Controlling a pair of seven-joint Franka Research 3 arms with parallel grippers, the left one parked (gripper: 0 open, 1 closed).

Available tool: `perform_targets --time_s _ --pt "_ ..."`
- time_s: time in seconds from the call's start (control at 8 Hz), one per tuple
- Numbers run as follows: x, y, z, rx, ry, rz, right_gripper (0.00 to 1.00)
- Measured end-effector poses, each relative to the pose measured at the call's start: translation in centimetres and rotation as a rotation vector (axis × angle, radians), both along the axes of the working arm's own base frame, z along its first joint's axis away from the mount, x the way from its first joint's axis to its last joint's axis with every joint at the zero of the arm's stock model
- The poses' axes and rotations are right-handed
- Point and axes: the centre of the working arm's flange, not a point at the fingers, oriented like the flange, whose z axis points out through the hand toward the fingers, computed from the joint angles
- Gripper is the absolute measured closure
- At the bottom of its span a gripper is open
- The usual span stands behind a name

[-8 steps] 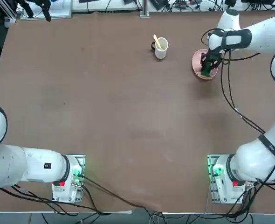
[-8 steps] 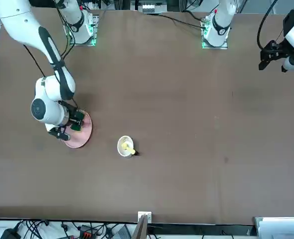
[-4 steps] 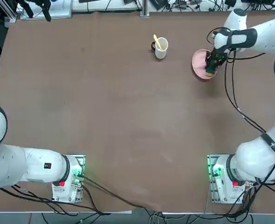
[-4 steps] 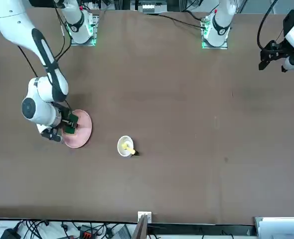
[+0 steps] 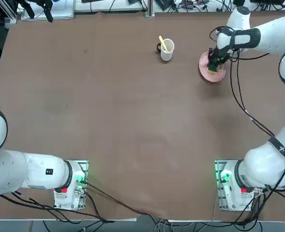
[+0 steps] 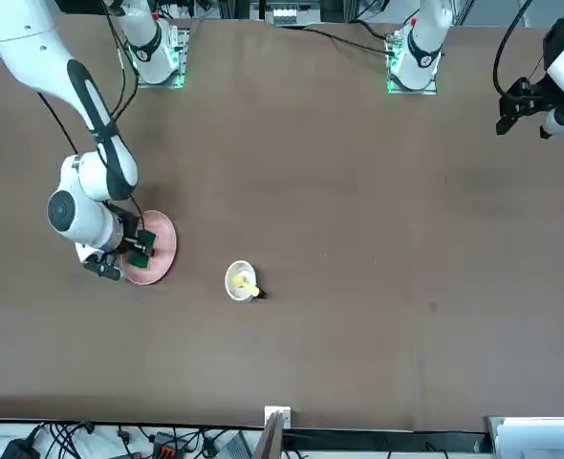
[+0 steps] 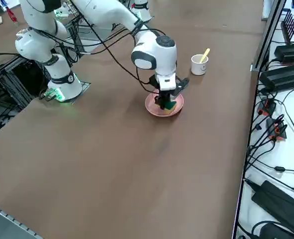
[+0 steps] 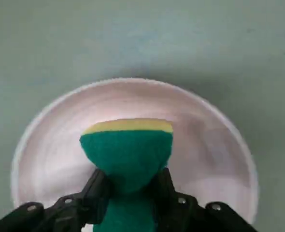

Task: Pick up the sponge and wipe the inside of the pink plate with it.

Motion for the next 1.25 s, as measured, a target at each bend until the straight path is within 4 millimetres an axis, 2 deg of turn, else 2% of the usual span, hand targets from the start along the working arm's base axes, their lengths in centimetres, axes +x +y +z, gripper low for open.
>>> perform_targets --time_s 0.25,0.38,0.75,1.25 --pt "0.0 3.8 0.0 -0.001 0.000 -0.043 0.53" --pt "-0.1 4.4 0.0 -0.004 0.003 -0.057 0.53" --pt "-0.7 4.5 -0.1 -0.019 0.047 -0.088 0.52" --pt "-3.0 3.8 -0.4 -0.041 0.080 -0.075 0.52"
